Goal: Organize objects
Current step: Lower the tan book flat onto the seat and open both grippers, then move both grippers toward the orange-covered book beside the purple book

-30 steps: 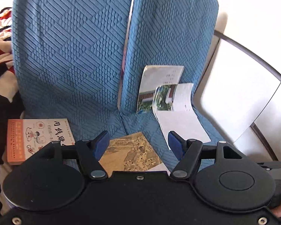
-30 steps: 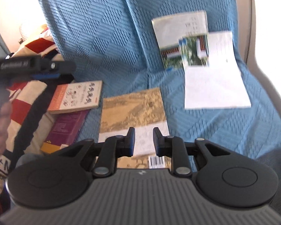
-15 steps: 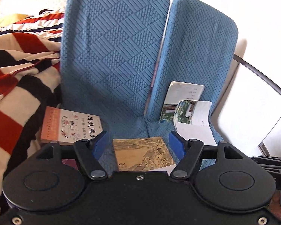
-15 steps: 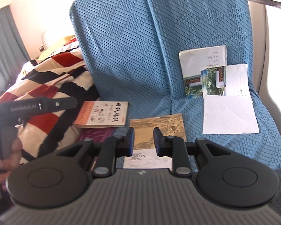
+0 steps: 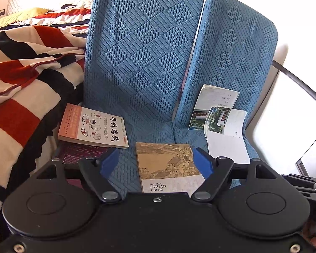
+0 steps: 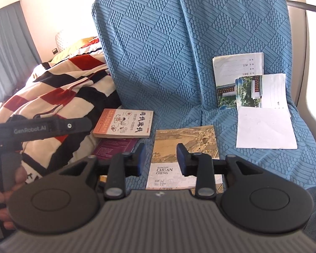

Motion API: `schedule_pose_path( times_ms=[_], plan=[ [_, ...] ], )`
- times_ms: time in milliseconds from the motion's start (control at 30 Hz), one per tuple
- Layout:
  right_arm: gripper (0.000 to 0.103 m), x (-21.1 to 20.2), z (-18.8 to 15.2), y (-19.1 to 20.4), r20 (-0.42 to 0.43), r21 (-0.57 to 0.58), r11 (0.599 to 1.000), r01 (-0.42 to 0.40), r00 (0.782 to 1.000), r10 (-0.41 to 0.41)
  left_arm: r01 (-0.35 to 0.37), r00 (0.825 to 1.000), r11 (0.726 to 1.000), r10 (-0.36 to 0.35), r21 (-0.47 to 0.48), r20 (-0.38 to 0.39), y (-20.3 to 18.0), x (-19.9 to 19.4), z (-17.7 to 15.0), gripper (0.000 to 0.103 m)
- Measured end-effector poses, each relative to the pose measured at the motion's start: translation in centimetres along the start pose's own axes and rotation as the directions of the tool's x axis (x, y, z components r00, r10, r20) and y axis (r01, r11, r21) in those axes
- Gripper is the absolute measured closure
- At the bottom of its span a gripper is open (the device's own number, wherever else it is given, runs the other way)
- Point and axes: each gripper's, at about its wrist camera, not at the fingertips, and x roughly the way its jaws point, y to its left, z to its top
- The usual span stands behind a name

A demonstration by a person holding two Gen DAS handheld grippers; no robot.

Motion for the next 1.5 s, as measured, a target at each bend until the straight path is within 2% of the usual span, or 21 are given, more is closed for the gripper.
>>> schedule_pose_path(
  times_ms=[67, 100, 167, 233, 400, 567, 833, 1500],
  plan=[
    [0.066, 0.2, -0.1, -0.1, -0.004, -0.003, 1.000, 0.006, 1.000, -0.006, -0.008, 1.000, 1.000, 0.008, -0.003, 0.000, 0.0, 0.1, 0.0, 0.021],
    [0.062, 0.4, 0.0, -0.1, -0.006, -0.003, 1.000, 0.011, 1.000, -0.011, -0.014, 1.000, 1.000, 0.014, -0.007, -0.002, 0.1, 0.1, 0.0, 0.016],
    [0.025, 0.6, 0.0, -0.3, 0.002, -0.002, 1.000, 0.030, 1.000, -0.030, -0.020, 1.000, 1.000, 0.020, -0.015, -0.005, 0.2, 0.2, -0.1, 0.008],
    [0.008, 0.8, 0.0, -0.4, 0.027, -0.013, 0.998, 0.055, 0.998, -0.055, -0.027, 1.000, 0.999, 0.027, -0.021, -0.002, 0.5, 0.4, -0.2, 0.000],
    [0.008, 2.5, 0.5, -0.8, 0.002, -0.025, 0.992, 0.124, 0.992, -0.124, -0.059, 0.998, 0.997, 0.058, -0.043, -0.014, 1.3, 0.9, -0.3, 0.000],
    [0.008, 3.2, 0.9, -0.4, 0.009, -0.029, 0.989, 0.143, 0.990, -0.143, -0.078, 0.997, 0.995, 0.077, -0.064, -0.019, 2.5, 1.3, -0.4, 0.000],
    [0.008, 4.3, 1.4, 0.1, 0.004, -0.036, 0.991, 0.127, 0.992, -0.127, -0.089, 0.996, 0.995, 0.088, -0.054, -0.021, 3.1, 1.7, -0.1, 0.000],
    [0.008, 8.0, 2.2, 2.0, -0.032, -0.076, 0.994, 0.078, 0.996, -0.081, -0.125, 0.992, 0.987, 0.121, -0.105, -0.048, 6.2, 4.1, 0.6, 0.000]
  ],
)
